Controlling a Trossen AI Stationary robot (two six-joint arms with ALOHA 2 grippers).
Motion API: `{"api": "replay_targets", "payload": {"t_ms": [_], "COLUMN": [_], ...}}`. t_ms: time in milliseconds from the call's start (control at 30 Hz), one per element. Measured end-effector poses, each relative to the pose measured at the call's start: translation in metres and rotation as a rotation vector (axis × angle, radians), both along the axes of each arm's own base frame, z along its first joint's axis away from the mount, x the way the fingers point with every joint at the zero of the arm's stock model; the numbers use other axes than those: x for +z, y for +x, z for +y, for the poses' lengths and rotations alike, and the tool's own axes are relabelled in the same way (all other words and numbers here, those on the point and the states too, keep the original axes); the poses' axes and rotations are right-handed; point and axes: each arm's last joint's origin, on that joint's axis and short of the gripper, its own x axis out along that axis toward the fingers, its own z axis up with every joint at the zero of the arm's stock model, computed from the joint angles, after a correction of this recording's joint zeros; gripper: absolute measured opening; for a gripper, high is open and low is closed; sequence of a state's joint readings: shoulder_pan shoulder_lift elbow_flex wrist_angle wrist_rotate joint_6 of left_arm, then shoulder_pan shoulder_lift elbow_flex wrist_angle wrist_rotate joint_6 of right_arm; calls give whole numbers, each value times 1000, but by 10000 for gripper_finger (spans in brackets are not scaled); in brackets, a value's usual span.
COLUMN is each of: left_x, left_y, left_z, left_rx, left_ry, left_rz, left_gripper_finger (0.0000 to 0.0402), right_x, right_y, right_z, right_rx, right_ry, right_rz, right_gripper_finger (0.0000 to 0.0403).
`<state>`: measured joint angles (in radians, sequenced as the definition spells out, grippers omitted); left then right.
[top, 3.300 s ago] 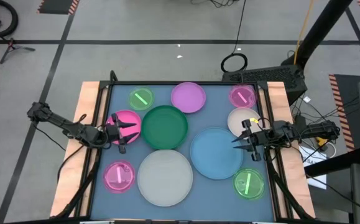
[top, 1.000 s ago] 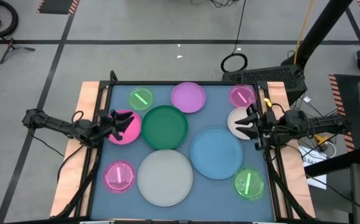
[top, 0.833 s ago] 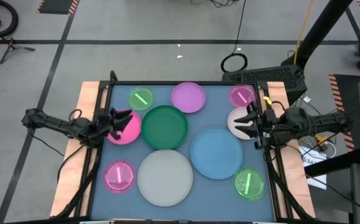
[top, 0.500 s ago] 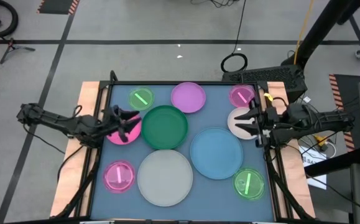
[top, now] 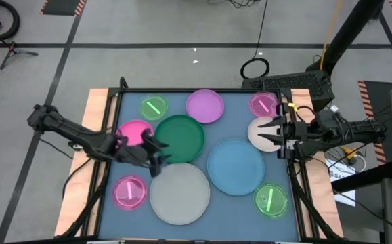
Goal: Stack plastic plates
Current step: Stack the gray plate on top of the blue plate
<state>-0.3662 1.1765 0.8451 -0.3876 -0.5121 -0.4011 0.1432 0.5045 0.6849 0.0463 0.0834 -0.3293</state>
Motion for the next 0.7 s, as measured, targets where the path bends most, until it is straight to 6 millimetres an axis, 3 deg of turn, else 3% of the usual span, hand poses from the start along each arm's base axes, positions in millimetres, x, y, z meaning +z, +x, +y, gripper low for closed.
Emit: {"api": "replay_targets", "payload": {"t_ms": [367, 700], "left_x": [-22, -32], "left_y": [38, 42], "left_z": [-36, -82], "left_rx": [-73, -298], "left_ry": [45, -110], "left_rz": [218, 442], "left_gripper_finger": [202, 202], "right_x": [0, -1], "right_y": [0, 0], "right_z": [0, 0], "right_rx": [-2, -1], "right_ry": [-15, -11], "right_rz": [-1, 14], "right_gripper_finger": [102, 102]}}
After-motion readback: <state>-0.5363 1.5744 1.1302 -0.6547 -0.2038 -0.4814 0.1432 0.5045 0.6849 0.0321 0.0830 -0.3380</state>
